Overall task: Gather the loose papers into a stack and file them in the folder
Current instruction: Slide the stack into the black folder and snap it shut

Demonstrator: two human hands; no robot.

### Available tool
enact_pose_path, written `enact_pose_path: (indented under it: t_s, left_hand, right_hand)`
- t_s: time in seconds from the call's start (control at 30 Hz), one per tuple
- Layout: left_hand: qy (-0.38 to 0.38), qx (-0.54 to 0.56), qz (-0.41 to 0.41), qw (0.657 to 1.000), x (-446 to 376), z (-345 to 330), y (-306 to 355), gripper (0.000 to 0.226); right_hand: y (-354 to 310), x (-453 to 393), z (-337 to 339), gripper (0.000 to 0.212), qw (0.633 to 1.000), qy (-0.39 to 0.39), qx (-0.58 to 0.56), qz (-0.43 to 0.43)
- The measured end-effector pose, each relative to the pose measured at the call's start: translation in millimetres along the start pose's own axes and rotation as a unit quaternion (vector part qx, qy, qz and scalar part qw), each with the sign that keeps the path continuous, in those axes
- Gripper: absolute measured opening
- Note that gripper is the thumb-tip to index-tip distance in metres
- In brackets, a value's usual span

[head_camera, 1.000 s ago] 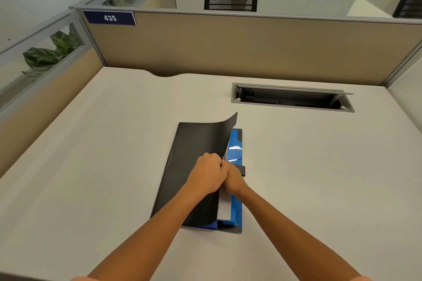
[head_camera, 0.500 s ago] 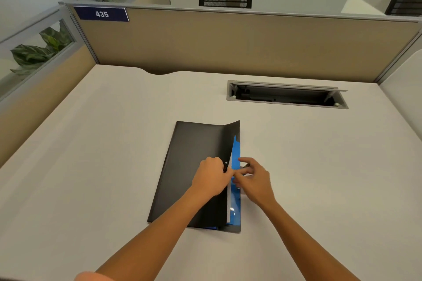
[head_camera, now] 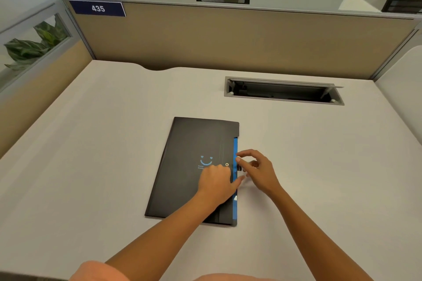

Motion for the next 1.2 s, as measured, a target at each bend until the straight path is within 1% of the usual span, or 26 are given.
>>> enact_pose_path:
  t_s: [0.1, 0.2, 0.3, 0.4, 0.47, 0.57, 0.73, 0.87, 1.03, 1.2]
  left_hand:
    - [-0.007, 0.030, 0.019, 0.999, 1.2, -8.7, -8.8, 0.050]
    - [-0.052, 0.028, 0.040, 0.997, -0.9, -20.2, -19.2, 0.045]
    - [-0.078, 0.032, 0.030, 0.996, -6.9, -23.0, -28.6, 0.048]
    - [-0.086, 0.112, 0.036, 0.989, -9.5, -25.6, -40.9, 0.055]
    - [-0.079, 0.157, 0.050, 0.983, -8.4, -26.8, -46.7, 0.063]
    - [-0.057, 0.180, 0.067, 0.980, -8.7, -22.2, -48.3, 0.069]
    - [-0.062, 0.167, 0.057, 0.982, -10.3, -17.6, -46.2, 0.075]
    - [-0.065, 0.142, 0.034, 0.987, -10.2, -17.0, -44.1, 0.074]
    - [-0.082, 0.105, 0.015, 0.991, -12.1, -18.7, -41.9, 0.070]
    - [-0.079, 0.087, 0.010, 0.993, -13.7, -16.7, -42.4, 0.071]
  right_hand:
    - [0.9, -2.2, -13.3, 0.017, 0.999, -0.040, -0.011, -0.009]
    - [2.9, -5.3, -22.8, 0.020, 0.998, -0.065, 0.027, -0.004]
    - [6.6, -9.9, -25.7, 0.017, 0.997, -0.055, 0.051, -0.014]
    - [15.2, -15.3, -22.6, 0.017, 0.997, -0.025, 0.062, -0.046]
    - [18.7, -18.5, -21.7, 0.018, 0.996, -0.013, 0.073, -0.058]
    - [20.7, -21.6, -22.9, 0.018, 0.994, -0.015, 0.080, -0.079]
    - [22.2, -22.7, -23.0, 0.019, 0.992, -0.008, 0.075, -0.101]
    - [24.0, -22.9, -22.6, 0.017, 0.992, 0.006, 0.071, -0.105]
    - [24.9, -21.8, -21.9, 0.024, 0.991, 0.025, 0.062, -0.118]
    - [21.0, -22.4, -17.4, 0.031, 0.989, 0.048, 0.072, -0.122]
Point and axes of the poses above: each hand's wrist, its own x-axis away from the middle knuckle, its own z-axis out of the back of the hand, y = z × x, the point moved 7 cm from there along -x, towards the middle knuckle, and after that the axes turned 5 degrees about -x, right-handed, at the moved point
